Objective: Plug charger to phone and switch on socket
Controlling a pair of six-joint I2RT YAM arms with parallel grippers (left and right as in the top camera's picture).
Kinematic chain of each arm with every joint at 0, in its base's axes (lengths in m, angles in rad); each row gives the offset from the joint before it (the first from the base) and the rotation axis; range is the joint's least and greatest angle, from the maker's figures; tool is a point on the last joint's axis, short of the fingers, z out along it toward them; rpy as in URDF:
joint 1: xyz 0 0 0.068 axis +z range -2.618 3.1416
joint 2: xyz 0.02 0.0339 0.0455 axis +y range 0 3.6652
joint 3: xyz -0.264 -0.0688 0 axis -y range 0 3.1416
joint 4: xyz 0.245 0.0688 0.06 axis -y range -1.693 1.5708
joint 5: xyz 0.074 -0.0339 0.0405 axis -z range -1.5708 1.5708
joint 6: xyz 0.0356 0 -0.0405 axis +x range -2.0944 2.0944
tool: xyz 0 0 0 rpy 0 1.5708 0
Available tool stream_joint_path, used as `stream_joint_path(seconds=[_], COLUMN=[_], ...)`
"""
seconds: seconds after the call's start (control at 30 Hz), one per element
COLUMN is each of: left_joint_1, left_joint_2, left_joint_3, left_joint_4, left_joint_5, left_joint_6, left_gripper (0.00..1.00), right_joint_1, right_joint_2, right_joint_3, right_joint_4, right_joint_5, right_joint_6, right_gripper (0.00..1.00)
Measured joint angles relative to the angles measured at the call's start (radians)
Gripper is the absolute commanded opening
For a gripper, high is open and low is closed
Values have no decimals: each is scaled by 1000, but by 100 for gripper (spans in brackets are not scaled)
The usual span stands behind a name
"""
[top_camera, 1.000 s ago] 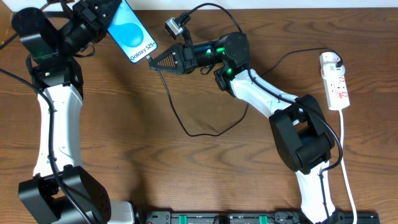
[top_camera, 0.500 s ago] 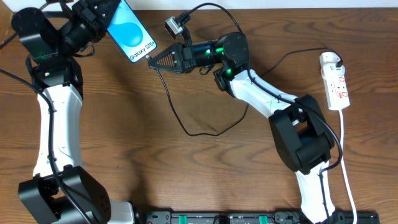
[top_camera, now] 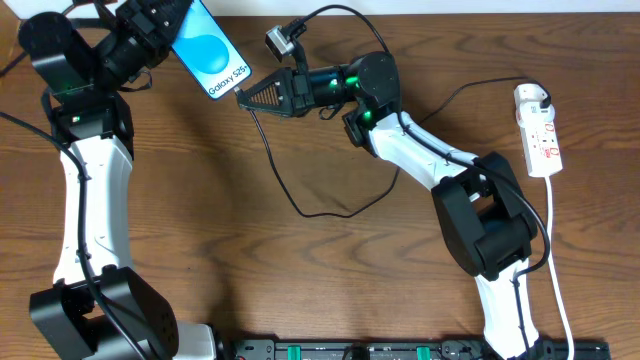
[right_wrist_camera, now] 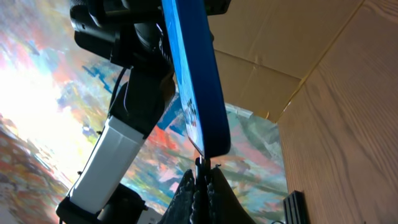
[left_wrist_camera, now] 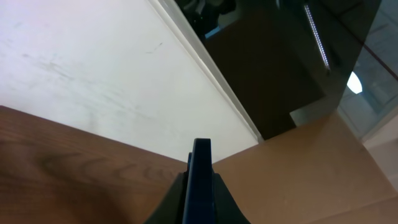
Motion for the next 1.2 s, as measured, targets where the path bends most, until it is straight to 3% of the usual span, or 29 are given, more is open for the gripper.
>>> stream_joint_path(seconds=[0.57,1.2], left_joint_1=[-18,72], left_joint_2=[0,0], left_joint_3=[0,0], left_joint_4=[-1,-8], left_joint_5=[26,199], left_joint_6=[21,-12], left_gripper=[7,8], right_joint_1=[4,-18], right_joint_2=[0,0], right_joint_3=[0,0], right_joint_4=[0,-45], right_joint_5=[21,-13], right_joint_6=[0,-60], right_gripper=[1,1])
